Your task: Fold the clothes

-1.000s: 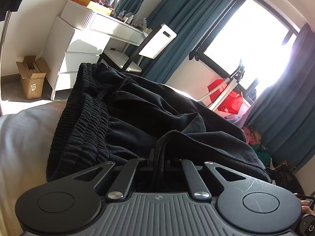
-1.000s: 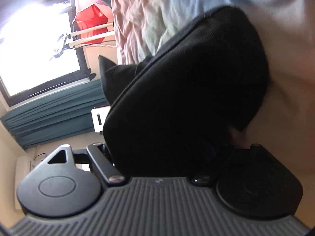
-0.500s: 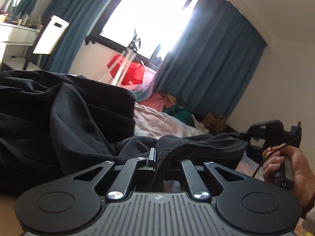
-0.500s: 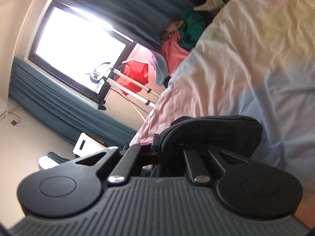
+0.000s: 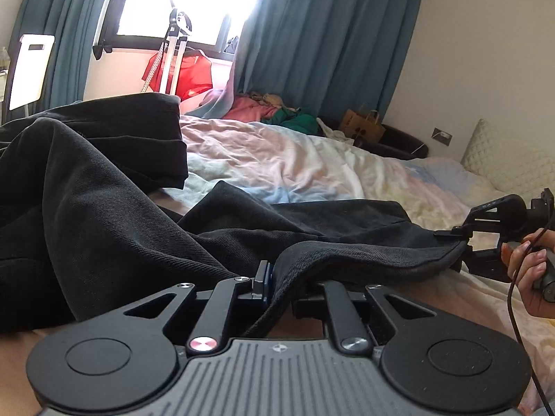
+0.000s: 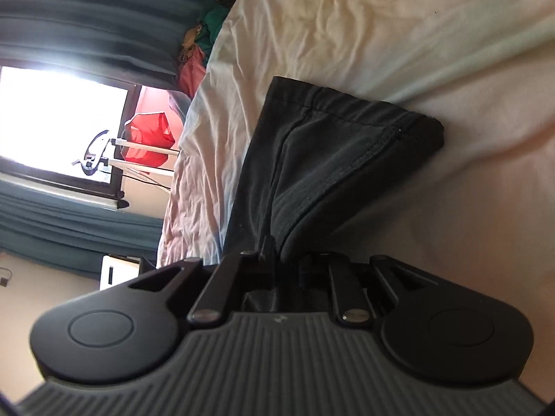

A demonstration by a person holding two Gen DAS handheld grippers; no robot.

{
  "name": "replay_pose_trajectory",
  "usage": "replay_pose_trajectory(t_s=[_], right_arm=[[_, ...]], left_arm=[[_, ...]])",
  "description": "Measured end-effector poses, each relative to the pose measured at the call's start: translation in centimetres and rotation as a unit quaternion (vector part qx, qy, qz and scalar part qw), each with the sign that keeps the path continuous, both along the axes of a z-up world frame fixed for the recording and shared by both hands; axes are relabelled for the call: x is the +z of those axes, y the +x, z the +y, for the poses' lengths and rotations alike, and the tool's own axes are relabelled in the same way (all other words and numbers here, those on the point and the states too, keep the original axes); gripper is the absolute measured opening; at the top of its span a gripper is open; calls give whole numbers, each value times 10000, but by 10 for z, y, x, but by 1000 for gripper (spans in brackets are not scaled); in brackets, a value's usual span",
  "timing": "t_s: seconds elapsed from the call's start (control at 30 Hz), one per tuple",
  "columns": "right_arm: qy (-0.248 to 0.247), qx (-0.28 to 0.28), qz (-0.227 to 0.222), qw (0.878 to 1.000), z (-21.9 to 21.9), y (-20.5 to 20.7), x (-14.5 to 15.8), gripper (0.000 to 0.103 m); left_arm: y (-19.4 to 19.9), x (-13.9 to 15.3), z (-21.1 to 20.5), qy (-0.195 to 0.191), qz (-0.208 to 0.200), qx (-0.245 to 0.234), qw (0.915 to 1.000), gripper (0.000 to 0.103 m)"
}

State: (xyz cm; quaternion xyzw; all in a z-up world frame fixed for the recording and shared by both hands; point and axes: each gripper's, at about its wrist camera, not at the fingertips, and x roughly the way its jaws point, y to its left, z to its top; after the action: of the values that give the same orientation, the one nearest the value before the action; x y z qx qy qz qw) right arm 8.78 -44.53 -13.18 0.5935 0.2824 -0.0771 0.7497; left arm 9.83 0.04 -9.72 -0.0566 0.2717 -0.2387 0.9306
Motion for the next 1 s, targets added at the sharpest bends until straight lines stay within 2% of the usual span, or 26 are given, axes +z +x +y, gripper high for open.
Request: replay_pose_trajectory(t_s=[0.03, 0.1, 0.2, 0.27, 0.3, 0.37, 0.43, 0.5, 0.53, 0.63, 0.7, 0.77, 0.83, 0.9, 0.97, 1.0], right_arm=[[163, -66, 11, 9998, -2, -1, -4, 52], [602, -338, 59, 9976, -8, -7, -14, 74], [1052, -811, 74, 9911, -18, -16, -28, 74], [995, -839, -7, 9915, -25, -7, -30, 73], [923, -776, -24, 9927, -27, -2, -29, 71], [638, -621, -13, 9960, -29, 10, -24, 53], [265, -498, -31, 9984, -30, 19, -17, 26], [93, -509, -27, 9987, -31, 21, -14, 14], [28, -524, -76, 9986, -33, 22, -14, 11], [-537, -323, -119, 9980, -32, 29, -7, 10], [-923, -129, -123, 9956, -29, 34, -1, 10], [-1138, -4, -144, 9934, -28, 36, 3, 10], [-1214, 29, -181, 9924, -30, 35, 3, 10], [-1229, -4, -183, 9923, -34, 33, -1, 10], [-1210, -52, -225, 9924, -39, 32, -5, 10], [-1197, -66, -260, 9925, -41, 31, -8, 10]], left_arm=[[0, 0, 1, 15, 18, 13, 10000, 13], [0, -1, 2, 44, 54, 38, 10000, 13], [1, -3, 4, 89, 104, 68, 9999, 14], [2, -6, 2, 107, 139, 64, 9998, 14], [2, -7, 3, 87, 155, 42, 9998, 14], [1, -8, 5, 10, 165, 20, 9999, 15], [1, -7, 9, -130, 215, 8, 9997, 18], [-1, -4, 11, -221, 291, -92, 9993, 39], [-2, -2, 12, -232, 340, -147, 9990, 43], [-18, 9, 10, 85, 479, -329, 9983, 62], [-36, 18, 8, 280, 410, -537, 9973, 83], [-55, 25, 13, 245, 367, -543, 9975, 89], [-60, 28, 23, 11, 562, -374, 9977, 90], [-56, 28, 45, -464, 900, 78, 9948, 94], [-47, 23, 70, -1025, 1208, 750, 9845, 97], [-42, 18, 89, -1419, 1384, 1175, 9731, 97]])
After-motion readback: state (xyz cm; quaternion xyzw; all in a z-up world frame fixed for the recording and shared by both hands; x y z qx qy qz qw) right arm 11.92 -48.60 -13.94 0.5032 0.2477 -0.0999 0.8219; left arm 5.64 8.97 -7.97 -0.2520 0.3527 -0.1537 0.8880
